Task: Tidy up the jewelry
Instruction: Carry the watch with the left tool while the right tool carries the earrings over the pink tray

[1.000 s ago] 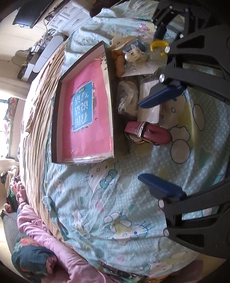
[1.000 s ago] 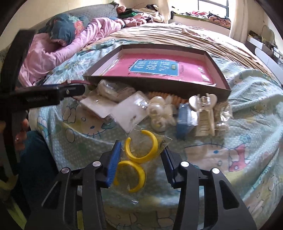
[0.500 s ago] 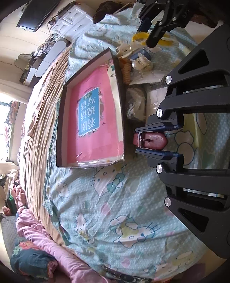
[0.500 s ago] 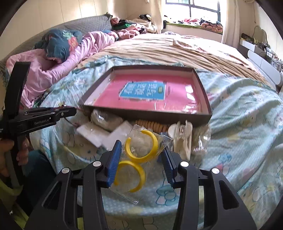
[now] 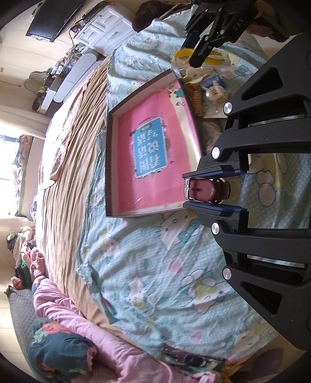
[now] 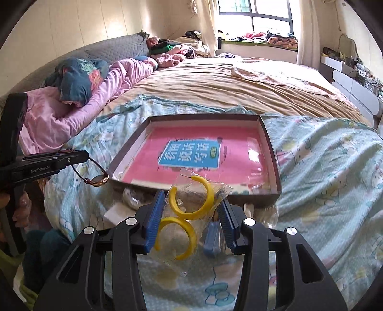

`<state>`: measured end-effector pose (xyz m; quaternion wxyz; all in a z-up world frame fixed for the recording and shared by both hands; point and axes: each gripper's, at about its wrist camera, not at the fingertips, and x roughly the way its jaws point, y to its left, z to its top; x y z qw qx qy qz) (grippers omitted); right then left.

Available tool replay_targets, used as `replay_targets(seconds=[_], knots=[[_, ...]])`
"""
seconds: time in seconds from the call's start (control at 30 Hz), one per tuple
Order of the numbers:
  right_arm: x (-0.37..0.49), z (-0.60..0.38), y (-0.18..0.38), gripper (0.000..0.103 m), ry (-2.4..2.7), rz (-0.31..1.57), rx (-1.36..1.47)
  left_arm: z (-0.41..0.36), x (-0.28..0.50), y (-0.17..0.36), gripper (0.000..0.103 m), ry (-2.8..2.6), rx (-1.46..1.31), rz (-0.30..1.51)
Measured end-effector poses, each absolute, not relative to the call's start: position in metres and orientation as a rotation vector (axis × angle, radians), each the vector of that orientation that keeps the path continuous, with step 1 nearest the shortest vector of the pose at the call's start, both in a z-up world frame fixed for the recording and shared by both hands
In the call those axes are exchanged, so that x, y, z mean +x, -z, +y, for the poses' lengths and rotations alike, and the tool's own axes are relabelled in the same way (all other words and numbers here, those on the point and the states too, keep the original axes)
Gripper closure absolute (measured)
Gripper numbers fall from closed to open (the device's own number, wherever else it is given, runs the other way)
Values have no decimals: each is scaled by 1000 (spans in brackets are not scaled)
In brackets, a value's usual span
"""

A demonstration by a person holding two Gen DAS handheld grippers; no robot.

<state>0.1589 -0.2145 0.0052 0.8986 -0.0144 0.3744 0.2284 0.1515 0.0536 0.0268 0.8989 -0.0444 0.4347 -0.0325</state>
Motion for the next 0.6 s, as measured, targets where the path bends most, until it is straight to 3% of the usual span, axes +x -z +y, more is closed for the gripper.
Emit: replay_targets(seconds=[0.6], knots=[[235, -236, -22, 60, -435, 714, -21, 30, 200, -26, 92, 70, -127, 908]])
